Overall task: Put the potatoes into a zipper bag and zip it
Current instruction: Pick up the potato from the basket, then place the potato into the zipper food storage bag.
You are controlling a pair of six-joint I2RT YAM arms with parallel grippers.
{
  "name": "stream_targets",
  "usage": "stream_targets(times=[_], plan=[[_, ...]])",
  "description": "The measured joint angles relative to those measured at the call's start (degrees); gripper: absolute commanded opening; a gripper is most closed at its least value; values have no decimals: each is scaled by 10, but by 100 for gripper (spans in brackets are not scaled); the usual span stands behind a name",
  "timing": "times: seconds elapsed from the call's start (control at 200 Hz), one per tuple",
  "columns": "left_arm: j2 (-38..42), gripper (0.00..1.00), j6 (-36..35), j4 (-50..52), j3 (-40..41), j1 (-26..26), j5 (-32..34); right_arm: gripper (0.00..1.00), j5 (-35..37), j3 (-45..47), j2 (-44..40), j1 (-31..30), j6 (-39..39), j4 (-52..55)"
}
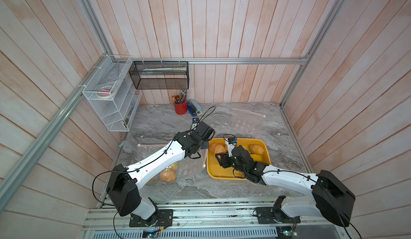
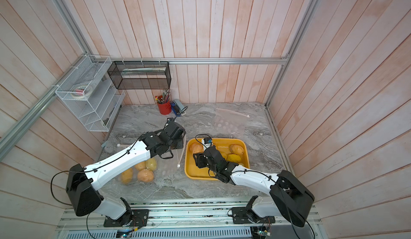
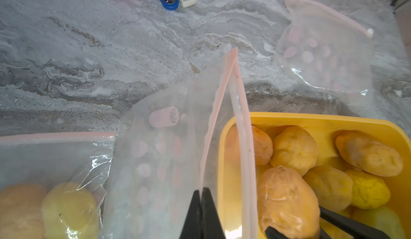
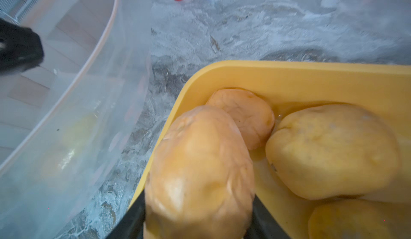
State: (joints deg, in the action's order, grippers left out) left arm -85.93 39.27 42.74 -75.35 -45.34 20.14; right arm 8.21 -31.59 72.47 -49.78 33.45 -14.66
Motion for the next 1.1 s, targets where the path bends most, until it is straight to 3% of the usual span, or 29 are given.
stream_targets(times=[0.23,0.355,0.71,1.1], plan=[[23,0,-18,-34,10,0,-17,23,32,18,-120,0,-5,10],[23,0,-20,-41,12,-1,-24,20,28,0,-142,0,-16,11],[24,0,-20,-51,24,-1,-33,16,-50,-116,-43,0,-41,10],[24,0,-20,-50,24,0,-38,13,-105,-165,63,5,-48,-8]])
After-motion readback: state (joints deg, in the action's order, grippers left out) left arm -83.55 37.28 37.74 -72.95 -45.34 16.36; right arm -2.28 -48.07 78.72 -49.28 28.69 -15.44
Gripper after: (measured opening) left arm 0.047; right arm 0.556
